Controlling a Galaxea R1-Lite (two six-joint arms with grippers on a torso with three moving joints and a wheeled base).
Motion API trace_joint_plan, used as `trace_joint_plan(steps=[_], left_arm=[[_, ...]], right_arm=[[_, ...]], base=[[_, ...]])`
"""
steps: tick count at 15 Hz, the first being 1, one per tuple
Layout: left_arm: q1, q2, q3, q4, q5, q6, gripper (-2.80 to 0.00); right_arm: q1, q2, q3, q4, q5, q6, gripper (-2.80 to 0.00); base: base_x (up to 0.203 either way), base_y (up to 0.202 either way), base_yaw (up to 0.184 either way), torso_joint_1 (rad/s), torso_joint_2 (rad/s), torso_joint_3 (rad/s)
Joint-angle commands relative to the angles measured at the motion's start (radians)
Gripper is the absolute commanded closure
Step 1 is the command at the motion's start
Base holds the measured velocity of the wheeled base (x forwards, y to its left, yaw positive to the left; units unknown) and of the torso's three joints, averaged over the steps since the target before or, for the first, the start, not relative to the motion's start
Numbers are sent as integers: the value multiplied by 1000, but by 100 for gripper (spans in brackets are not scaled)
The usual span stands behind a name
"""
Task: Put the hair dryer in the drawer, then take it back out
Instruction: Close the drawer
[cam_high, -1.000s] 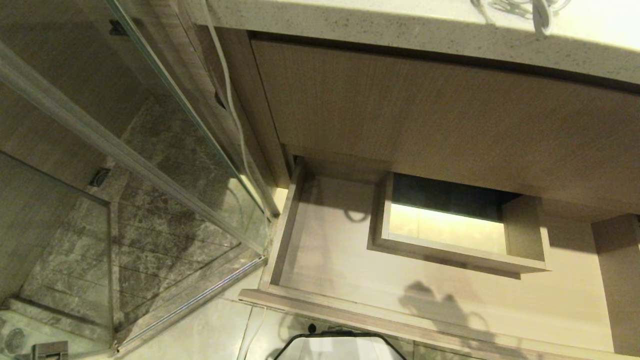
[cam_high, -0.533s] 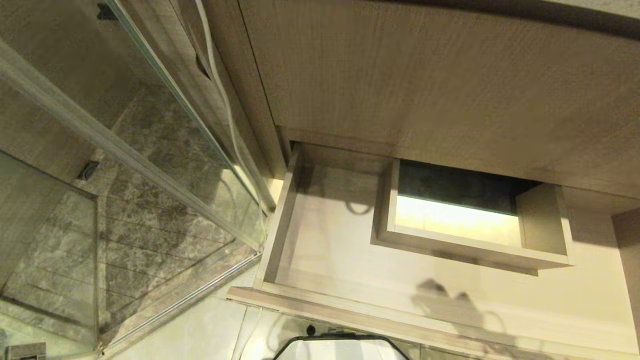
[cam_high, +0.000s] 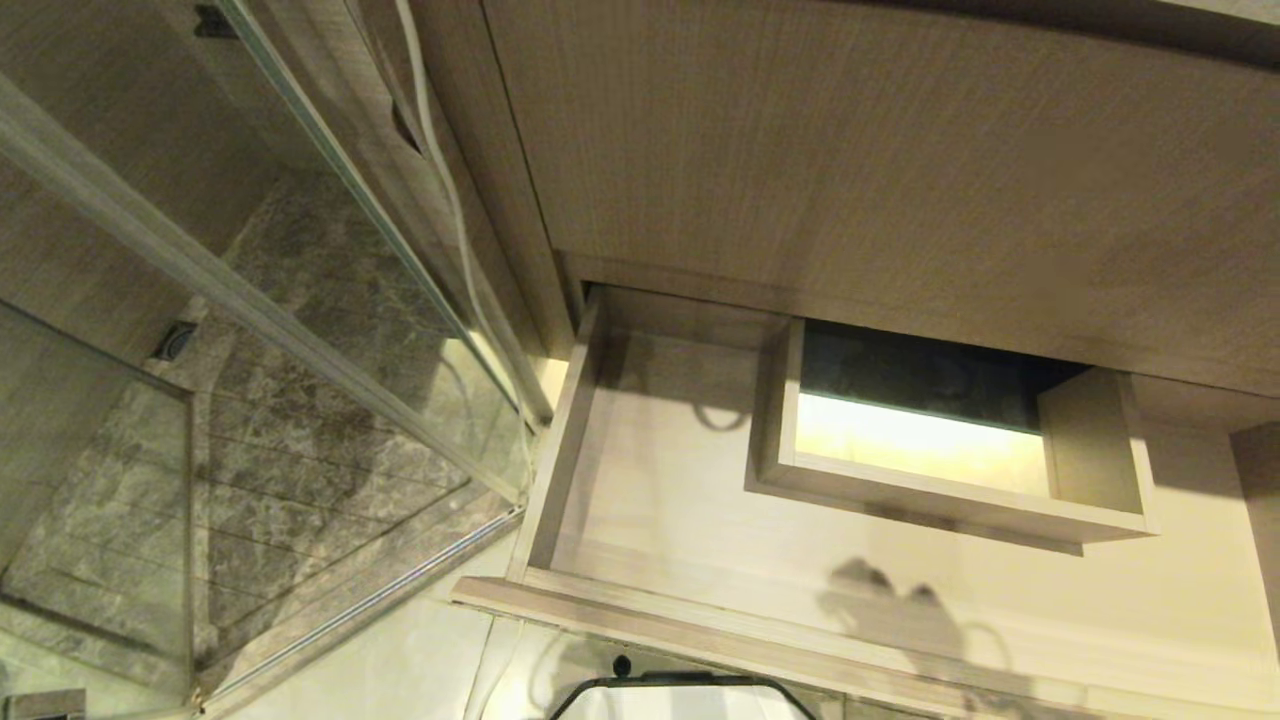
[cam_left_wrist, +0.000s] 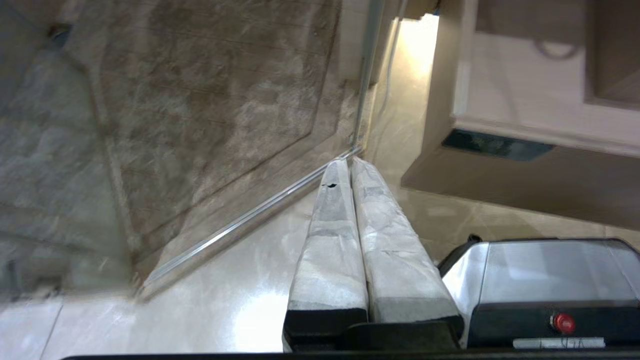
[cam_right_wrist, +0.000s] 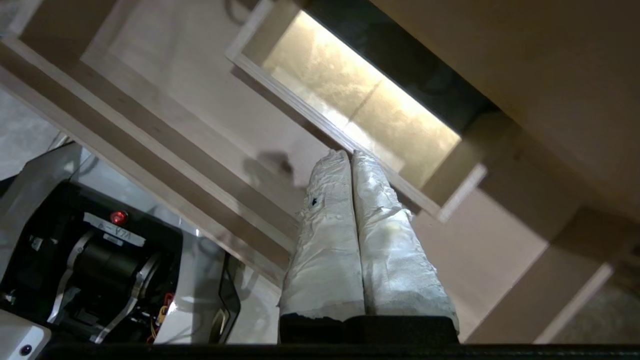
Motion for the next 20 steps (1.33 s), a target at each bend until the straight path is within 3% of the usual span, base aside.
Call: trace_joint_plan(steps=[1, 16, 18, 20], left_arm=[[0, 0, 0, 0, 0, 0, 0], [0, 0, 0, 0, 0, 0, 0], [0, 0, 0, 0, 0, 0, 0], [0, 0, 0, 0, 0, 0, 0]], right_arm=[[0, 2, 3, 5, 2, -3, 0], [-2, -13, 46, 14, -6, -12, 0], [-2, 1, 56, 24, -60, -13, 0], [0, 33, 62, 64, -237, -22, 0]], base=[[-5, 7, -99, 31, 7, 22], [0, 8, -160, 8, 4, 3], [0, 0, 0, 0, 0, 0], [0, 0, 0, 0, 0, 0]])
